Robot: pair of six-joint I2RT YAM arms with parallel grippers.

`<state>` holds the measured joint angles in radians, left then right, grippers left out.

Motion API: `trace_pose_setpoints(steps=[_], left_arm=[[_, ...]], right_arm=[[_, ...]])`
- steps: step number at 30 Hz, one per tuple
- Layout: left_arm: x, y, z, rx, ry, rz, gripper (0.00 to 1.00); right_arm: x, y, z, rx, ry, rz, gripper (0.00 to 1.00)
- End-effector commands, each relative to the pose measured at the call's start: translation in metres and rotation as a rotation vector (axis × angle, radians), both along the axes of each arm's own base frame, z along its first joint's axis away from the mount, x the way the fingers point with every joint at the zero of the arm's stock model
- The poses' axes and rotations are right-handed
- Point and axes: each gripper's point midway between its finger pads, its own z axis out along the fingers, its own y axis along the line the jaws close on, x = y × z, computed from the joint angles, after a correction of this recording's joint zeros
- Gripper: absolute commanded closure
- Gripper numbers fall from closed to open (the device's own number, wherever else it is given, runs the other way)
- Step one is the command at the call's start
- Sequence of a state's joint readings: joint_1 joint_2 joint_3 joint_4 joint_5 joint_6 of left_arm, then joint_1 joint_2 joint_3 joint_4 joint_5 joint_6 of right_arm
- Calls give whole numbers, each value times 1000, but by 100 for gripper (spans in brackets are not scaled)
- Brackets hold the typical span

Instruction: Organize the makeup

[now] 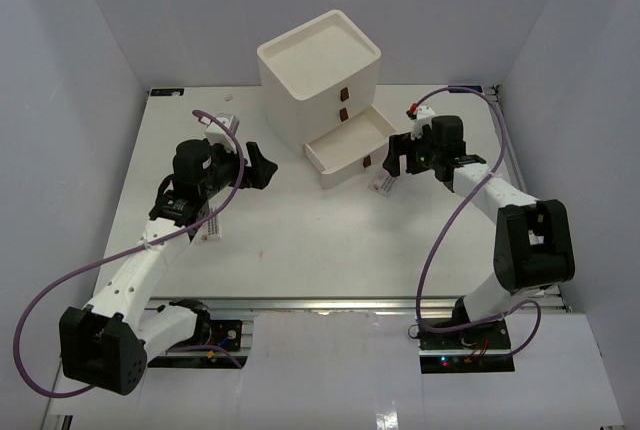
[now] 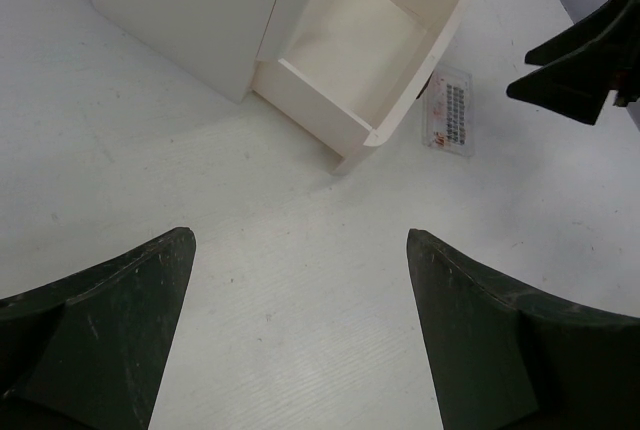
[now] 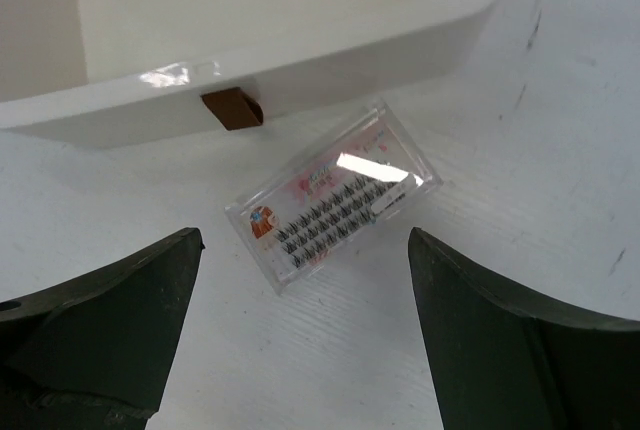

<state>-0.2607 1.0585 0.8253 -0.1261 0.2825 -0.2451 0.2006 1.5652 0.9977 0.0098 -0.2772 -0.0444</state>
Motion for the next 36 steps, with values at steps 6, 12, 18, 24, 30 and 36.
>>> trace_pose_setpoints(steps=[6, 12, 18, 24, 30, 36], left_arm=[[-1, 1, 8, -15, -32, -3, 2], [1, 3, 3, -2, -20, 8, 2], [3, 3, -1, 4, -11, 14, 2], [3, 4, -1, 5, -8, 18, 2], [2, 4, 1, 3, -15, 15, 2], [2, 5, 3, 2, -21, 17, 2]], right_arm=[[24, -14, -51, -47, 276, -486, 10], [38, 1, -84, -43, 376, -496, 10], [39, 5, -104, -97, 395, -521, 10], [19, -1, -118, -191, 403, -534, 2], [0, -16, -127, -257, 401, -523, 23], [-3, -23, -111, -254, 350, -489, 52]])
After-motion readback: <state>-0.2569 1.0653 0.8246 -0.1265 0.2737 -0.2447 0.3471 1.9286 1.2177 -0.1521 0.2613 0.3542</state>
